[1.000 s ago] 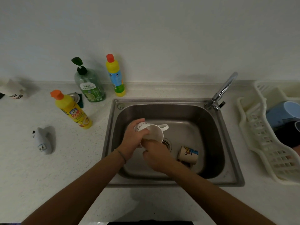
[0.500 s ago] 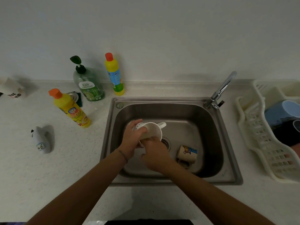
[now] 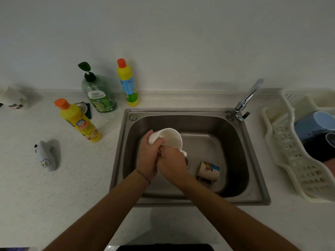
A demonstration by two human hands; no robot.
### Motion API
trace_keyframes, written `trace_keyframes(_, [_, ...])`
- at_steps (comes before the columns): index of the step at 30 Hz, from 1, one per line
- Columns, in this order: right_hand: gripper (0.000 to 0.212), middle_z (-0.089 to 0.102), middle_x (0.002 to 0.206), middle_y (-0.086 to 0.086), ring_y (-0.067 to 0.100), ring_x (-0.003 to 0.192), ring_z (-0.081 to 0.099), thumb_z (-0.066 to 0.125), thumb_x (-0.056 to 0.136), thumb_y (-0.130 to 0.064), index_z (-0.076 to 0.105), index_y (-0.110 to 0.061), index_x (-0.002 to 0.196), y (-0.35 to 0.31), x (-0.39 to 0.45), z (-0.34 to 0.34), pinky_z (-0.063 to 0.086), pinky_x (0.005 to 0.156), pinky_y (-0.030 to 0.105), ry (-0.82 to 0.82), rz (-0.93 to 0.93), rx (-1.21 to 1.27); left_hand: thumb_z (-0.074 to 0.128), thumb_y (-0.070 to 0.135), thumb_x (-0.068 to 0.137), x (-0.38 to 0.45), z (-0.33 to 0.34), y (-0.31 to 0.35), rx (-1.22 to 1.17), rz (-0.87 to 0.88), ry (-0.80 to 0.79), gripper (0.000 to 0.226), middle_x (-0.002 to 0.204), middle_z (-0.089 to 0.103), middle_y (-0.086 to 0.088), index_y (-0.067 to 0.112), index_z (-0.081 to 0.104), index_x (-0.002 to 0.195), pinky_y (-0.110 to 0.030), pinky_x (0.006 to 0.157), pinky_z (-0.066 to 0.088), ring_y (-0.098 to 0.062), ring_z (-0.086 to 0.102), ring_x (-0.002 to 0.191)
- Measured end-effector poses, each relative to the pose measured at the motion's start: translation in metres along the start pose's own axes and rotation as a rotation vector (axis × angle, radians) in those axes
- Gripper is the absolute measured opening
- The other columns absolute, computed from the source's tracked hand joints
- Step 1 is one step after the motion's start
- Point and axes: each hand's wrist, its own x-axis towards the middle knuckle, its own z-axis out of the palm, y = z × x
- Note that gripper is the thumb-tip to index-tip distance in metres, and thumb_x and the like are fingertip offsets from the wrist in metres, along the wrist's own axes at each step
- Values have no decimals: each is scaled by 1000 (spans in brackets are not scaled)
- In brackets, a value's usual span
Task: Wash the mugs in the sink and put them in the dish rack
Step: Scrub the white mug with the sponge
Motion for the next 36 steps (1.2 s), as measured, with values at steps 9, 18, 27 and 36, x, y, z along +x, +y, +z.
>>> trace_keyframes(9, [47,69,120,7,27,105,67,48,88,-17,57,-20,134,25,-4,7,57,86,49,-258,-184,-210,67,4,90,0,-9,-2,114,-8,-30,54,140,50,-11,29,58,137,-35,66,55,-31,57,112])
trace_keyframes(18, [42,58,134,9,30,121,55,52,97,-20,51,-16,138,15,-5,8,51,95,48,-197,-146,-500,67,6,91,5,-9,10,187,25,-92,51,135,52,-6,32,61,135,-37,69,56,-32,56,115])
trace_keyframes(27, [46,59,138,8,33,134,47,40,101,-46,56,-19,135,28,-7,3,44,106,56,-151,-200,-573,73,15,84,12,-11,19,266,-15,-226,53,133,57,-8,33,63,133,-32,65,58,-31,61,110])
trace_keyframes(36, [26,69,107,9,25,98,62,52,98,-25,67,-13,116,19,-8,-10,56,81,42,-86,-286,-581,68,35,83,20,-16,42,372,-218,-375,50,131,60,-11,37,63,132,-37,60,59,-32,61,111])
